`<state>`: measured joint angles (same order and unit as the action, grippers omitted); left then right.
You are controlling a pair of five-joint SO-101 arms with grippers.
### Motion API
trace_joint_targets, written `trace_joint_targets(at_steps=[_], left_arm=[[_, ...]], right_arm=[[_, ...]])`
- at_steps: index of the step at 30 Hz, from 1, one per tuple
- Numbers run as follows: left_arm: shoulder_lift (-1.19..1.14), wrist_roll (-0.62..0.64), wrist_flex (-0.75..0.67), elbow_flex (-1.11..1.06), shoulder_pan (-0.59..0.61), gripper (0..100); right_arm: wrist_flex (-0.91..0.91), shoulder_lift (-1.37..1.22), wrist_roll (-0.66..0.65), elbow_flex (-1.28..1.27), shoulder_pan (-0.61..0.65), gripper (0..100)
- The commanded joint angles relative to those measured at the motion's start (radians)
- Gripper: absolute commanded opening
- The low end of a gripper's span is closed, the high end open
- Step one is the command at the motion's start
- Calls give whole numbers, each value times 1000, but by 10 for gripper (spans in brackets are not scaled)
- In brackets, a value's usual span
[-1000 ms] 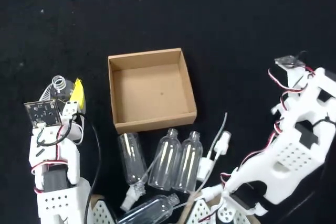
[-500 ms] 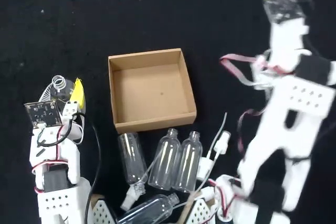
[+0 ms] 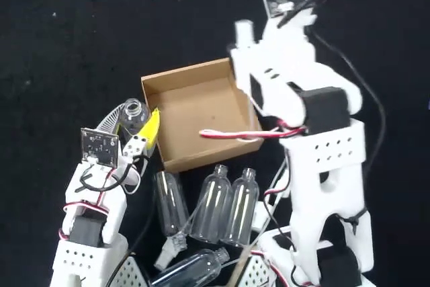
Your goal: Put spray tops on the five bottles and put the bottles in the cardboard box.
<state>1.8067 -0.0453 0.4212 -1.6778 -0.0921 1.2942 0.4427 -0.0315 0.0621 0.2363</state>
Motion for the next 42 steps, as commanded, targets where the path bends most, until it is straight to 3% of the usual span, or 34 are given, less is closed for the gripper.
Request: trace_joint_targets(at_steps=[1, 10, 16, 24, 34, 42], left_arm=[[18, 9, -29, -22, -8, 30], [18, 11, -138, -22, 145, 30], [17, 11, -299, -22, 41, 30], [17, 11, -230, -22, -96, 30], [15, 9, -226, -22, -108, 30], [15, 9, -226, -22, -110, 30]], right_arm=[[-104, 47, 57, 5, 84, 15], [-206, 44, 57, 4, 150, 14], [-336, 51, 57, -13, 230, 11], [-408, 74, 57, -1, 269, 11], [-437, 252, 55, -54, 445, 11], [-758, 269, 55, -285, 456, 11]])
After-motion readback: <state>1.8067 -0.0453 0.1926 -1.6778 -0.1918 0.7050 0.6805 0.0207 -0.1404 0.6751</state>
